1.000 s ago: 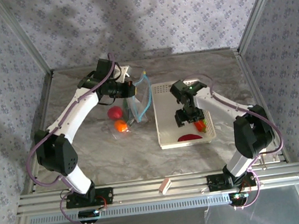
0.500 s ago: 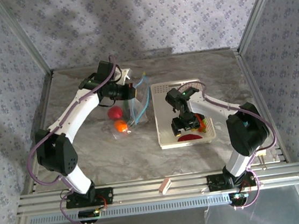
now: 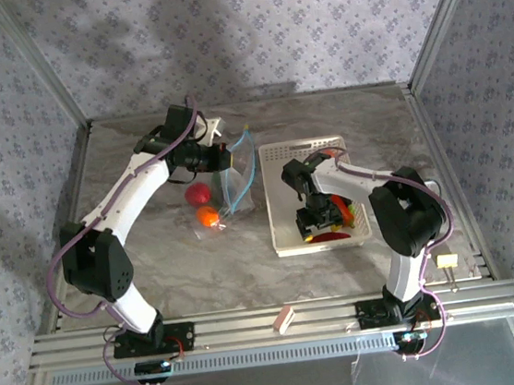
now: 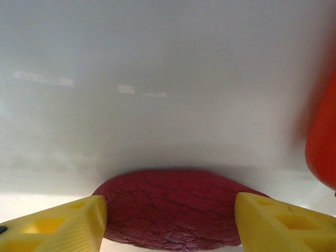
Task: Place the food in the zip-top bag and seal the zipper
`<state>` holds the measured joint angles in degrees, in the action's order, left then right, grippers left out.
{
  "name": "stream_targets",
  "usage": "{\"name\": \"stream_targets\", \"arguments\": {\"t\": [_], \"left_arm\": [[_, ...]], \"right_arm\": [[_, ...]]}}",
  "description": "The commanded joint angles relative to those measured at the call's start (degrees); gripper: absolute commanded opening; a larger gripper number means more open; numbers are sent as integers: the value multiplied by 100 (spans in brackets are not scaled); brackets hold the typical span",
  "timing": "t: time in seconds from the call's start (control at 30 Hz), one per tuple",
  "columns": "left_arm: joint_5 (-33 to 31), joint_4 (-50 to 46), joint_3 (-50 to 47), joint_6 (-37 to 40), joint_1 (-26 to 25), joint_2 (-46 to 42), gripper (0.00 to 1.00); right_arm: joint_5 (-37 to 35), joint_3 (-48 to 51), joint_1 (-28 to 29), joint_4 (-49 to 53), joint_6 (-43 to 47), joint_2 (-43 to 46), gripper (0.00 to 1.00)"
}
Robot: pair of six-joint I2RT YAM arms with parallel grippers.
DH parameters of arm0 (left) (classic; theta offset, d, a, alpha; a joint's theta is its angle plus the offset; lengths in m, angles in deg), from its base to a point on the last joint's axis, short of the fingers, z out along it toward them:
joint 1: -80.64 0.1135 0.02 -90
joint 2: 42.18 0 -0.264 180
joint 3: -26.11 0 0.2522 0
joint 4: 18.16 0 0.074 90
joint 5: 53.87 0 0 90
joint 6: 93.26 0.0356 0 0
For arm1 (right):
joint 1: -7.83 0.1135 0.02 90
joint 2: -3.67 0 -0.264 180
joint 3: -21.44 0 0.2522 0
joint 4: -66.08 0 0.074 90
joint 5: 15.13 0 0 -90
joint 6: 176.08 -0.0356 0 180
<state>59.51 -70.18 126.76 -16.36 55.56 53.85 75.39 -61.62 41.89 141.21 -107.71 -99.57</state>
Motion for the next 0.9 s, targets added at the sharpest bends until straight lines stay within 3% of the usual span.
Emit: {"name": "stream_targets", "arguments": {"t": [0.0, 0.53, 0.87], "left_arm": [[99, 64, 1, 71, 52, -161, 4], [43, -11, 40, 97, 56, -198, 4], [59, 10, 46, 106, 74, -199, 4]], "right_arm": [[-244, -78, -34, 198, -25, -276, 67], [-801, -1105, -655, -674, -217, -602, 67], [-1262, -802, -881, -459, -260, -372, 60]]}}
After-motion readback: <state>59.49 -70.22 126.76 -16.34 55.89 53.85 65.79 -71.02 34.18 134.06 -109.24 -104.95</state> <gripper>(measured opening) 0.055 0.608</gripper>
